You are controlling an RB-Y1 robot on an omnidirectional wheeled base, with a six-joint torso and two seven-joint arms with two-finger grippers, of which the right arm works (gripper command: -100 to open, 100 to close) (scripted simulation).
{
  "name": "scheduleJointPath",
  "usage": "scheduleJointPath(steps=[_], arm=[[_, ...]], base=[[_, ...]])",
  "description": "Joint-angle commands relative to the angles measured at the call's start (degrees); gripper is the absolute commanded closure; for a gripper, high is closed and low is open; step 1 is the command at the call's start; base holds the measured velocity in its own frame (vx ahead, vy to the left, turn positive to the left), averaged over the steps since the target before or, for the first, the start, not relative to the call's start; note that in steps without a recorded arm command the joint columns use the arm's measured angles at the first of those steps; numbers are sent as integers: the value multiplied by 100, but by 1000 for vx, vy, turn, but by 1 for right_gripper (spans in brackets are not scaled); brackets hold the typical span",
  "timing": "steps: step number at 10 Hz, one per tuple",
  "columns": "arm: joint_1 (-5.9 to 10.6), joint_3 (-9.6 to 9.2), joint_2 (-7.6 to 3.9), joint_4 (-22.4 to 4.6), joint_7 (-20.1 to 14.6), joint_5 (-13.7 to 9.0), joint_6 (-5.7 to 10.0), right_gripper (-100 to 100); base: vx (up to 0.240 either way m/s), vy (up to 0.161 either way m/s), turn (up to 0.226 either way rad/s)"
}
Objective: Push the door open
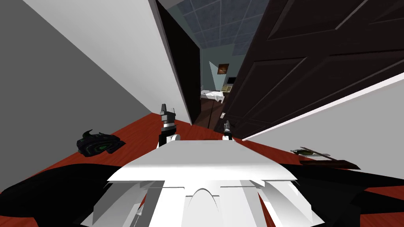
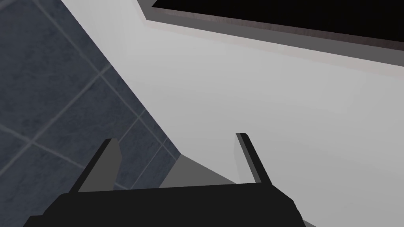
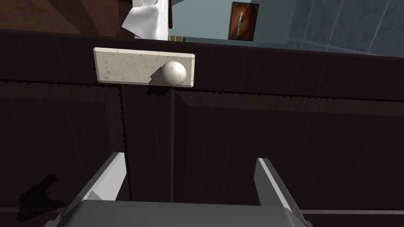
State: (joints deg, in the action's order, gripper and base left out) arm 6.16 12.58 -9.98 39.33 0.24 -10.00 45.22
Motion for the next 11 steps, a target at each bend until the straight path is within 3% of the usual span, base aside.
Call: scheduleJointPath(steps=[1, 4, 5, 11], arm=[[76, 36, -11, -252, -24, -52, 71, -100], [266, 107, -41, -785, -65, -149, 209, -100], [232, 90, -37, -677, -56, -126, 191, -100], [224, 145, -27, -739, -31, -158, 230, -100]], base=[[95, -18, 112], [113, -43, 118], [52, -18, 28], [160, -74, 24]])
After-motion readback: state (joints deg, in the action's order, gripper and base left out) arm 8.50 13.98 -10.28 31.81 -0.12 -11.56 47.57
